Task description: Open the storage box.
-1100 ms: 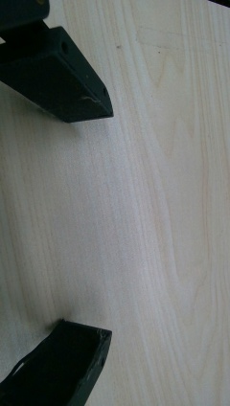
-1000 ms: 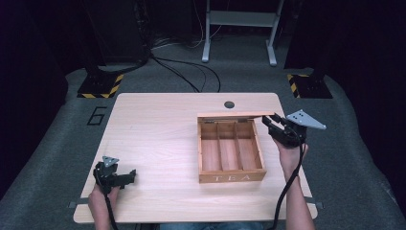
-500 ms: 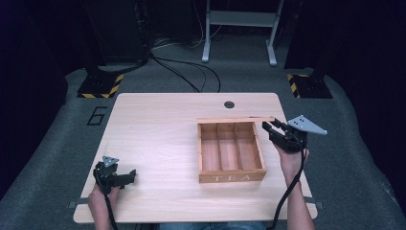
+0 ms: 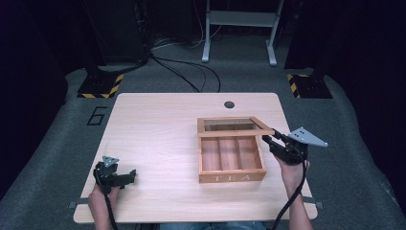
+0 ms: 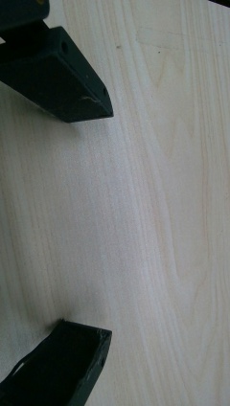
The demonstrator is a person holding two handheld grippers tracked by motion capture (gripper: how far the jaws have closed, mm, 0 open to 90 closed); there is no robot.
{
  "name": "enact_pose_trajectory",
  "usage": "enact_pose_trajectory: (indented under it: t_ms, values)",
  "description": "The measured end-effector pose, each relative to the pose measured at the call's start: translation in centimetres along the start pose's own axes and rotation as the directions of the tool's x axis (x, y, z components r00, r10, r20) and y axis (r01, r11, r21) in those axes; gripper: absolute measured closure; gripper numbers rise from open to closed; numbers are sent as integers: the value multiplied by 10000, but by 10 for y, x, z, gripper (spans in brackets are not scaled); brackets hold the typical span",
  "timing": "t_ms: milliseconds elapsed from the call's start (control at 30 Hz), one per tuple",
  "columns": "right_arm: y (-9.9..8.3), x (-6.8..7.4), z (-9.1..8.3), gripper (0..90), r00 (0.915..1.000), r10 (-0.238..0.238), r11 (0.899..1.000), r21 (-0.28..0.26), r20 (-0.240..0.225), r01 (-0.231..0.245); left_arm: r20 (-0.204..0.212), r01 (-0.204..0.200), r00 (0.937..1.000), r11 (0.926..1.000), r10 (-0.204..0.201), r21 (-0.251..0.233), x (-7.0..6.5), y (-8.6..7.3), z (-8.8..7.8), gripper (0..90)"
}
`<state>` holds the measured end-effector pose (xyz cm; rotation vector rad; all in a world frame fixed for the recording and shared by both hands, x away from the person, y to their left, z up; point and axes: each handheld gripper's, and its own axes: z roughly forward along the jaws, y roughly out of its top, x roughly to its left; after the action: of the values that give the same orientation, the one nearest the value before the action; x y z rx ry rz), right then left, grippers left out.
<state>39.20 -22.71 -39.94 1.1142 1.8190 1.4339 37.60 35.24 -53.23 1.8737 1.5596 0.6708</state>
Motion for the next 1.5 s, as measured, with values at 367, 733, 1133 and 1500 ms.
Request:
enact_pose_trajectory:
  t_ms: [367, 733, 1133, 1500]
  values:
    - [-24, 3, -6, 597, 9997, 162, 9990, 426, -177, -155, -5, 9, 10000, 10000, -9, -7, 0, 0, 0, 3]
    - [-51, 5, -9, 614, 9989, 352, 9944, 1012, -319, -318, -3, 8, 10000, 10000, -8, -11, 0, 0, 0, 3]
    - [-73, 6, -6, 612, 9967, 740, 9816, 1786, -319, -671, 30, -4, 10000, 10000, 4, 41, 0, 0, 0, 3]
    - [-84, 7, -4, 616, 9972, 712, 9697, 2357, -239, -636, -5, 3, 10000, 10000, -3, -11, 0, 0, 0, 3]
